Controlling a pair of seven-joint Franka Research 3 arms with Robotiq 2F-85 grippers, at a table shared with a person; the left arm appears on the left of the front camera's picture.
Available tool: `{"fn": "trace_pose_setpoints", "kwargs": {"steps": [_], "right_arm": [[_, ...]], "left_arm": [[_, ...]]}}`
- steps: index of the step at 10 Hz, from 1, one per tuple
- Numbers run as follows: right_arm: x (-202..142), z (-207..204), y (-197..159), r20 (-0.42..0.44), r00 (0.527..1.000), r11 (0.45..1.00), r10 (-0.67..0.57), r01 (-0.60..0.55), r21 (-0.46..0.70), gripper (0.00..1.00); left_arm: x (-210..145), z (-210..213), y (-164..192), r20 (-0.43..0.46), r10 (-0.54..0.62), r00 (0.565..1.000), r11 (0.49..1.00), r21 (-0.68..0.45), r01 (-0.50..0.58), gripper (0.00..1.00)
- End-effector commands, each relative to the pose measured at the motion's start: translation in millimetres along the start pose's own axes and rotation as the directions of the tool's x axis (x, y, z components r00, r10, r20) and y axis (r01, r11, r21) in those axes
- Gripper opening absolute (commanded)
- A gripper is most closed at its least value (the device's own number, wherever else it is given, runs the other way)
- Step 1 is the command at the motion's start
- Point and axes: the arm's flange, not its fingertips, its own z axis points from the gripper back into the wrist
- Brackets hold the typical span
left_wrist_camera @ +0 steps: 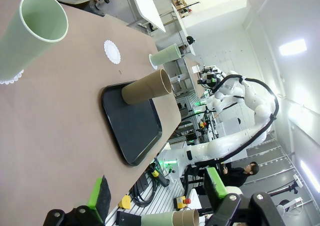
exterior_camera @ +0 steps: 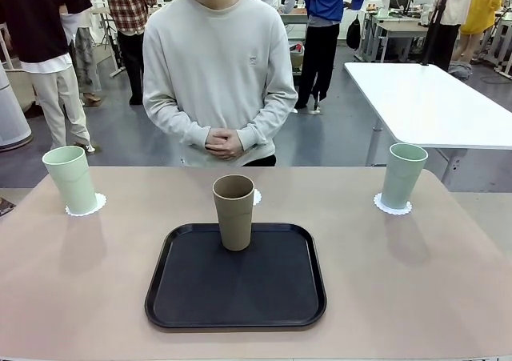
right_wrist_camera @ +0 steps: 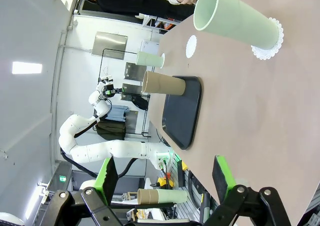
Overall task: Place coasters on the table and set cups on them.
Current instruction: Take one Reusable plastic cup from the Flat Tray and place it on a coaster set by the human.
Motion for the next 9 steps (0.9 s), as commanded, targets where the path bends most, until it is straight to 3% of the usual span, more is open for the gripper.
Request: {"fn": "trace_pose_setpoints", "kwargs": {"steps": [1,9], "right_arm": [[-1.6,-0.8,-0.9,0.001,1.000,1.000,-0.010,0.010,0.001,1.00],[-1.6,-0.8,-0.9,0.001,1.000,1.000,-0.010,0.010,0.001,1.00]], "left_arm": [[0.6,1.3,-2.5,0.011,-0.002,1.000,1.000,-0.007,0.002,1.00],[0.6,1.3,-2.5,0.011,-0.002,1.000,1.000,-0.007,0.002,1.00]]}}
